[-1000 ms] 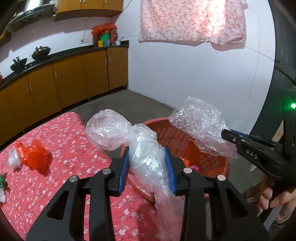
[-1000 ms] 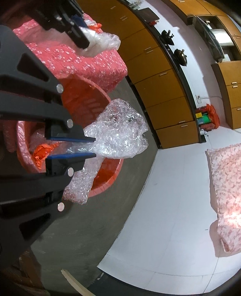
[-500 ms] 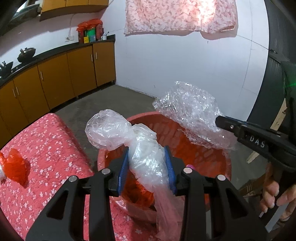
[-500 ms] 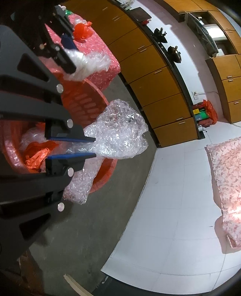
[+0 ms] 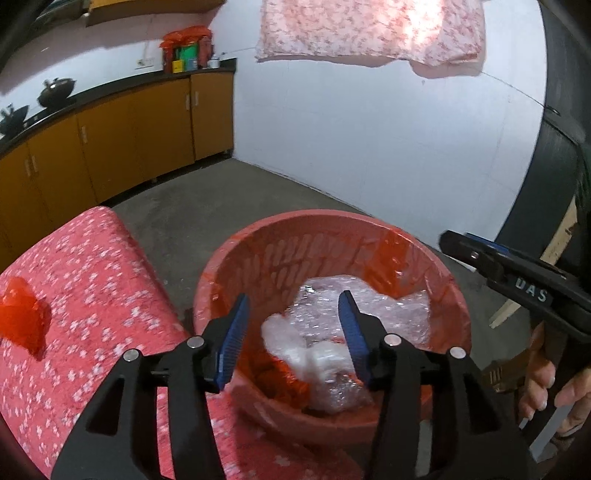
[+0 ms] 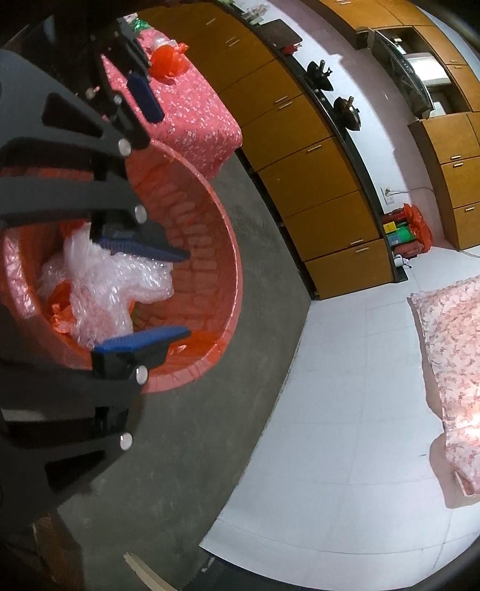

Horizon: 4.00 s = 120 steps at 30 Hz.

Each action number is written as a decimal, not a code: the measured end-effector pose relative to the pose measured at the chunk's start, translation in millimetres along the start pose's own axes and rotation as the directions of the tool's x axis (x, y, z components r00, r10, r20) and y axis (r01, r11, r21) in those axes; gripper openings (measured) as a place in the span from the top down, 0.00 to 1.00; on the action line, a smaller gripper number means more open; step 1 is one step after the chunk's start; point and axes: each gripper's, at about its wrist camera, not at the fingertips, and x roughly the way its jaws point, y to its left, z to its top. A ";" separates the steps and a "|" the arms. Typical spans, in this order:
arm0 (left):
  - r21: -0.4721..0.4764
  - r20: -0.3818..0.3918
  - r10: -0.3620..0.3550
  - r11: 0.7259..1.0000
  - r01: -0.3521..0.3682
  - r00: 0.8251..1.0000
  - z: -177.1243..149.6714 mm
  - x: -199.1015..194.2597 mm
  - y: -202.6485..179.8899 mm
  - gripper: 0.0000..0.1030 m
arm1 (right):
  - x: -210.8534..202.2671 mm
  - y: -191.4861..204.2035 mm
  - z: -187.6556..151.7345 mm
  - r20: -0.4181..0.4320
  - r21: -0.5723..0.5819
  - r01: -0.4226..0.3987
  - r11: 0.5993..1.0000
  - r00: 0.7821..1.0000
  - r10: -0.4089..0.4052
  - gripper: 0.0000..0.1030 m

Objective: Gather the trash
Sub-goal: 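Open both grippers inside the basket to release the clear plastic and bubble wrap, then grasp the orange bag with the right gripper while the left gripper grasps the white plastic bag, then carry the orange bag with the right gripper while the left gripper carries the white bag to the basket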

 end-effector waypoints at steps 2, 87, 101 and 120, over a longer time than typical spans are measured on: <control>-0.022 0.011 0.025 0.999 -0.025 1.000 -3.1 -7.1 9.7 0.43 | -1.1 1.8 1.6 0.003 -0.011 -0.005 1.000 1.000 0.005 0.52; -0.465 -0.220 0.593 0.634 -0.618 0.774 -145.1 -196.1 353.9 0.59 | 113.9 395.7 -57.7 -0.333 -0.390 -0.446 0.806 0.884 0.328 0.75; -0.450 -0.127 0.584 0.686 -0.571 0.802 -134.8 -227.4 297.0 0.59 | 63.4 331.1 -50.8 -0.288 -0.373 -0.381 0.846 0.914 0.285 0.82; -0.325 0.068 0.439 0.859 -0.396 0.896 -65.6 -209.7 180.5 0.59 | -33.2 216.5 -5.0 -0.098 -0.306 -0.228 0.924 0.973 0.208 0.84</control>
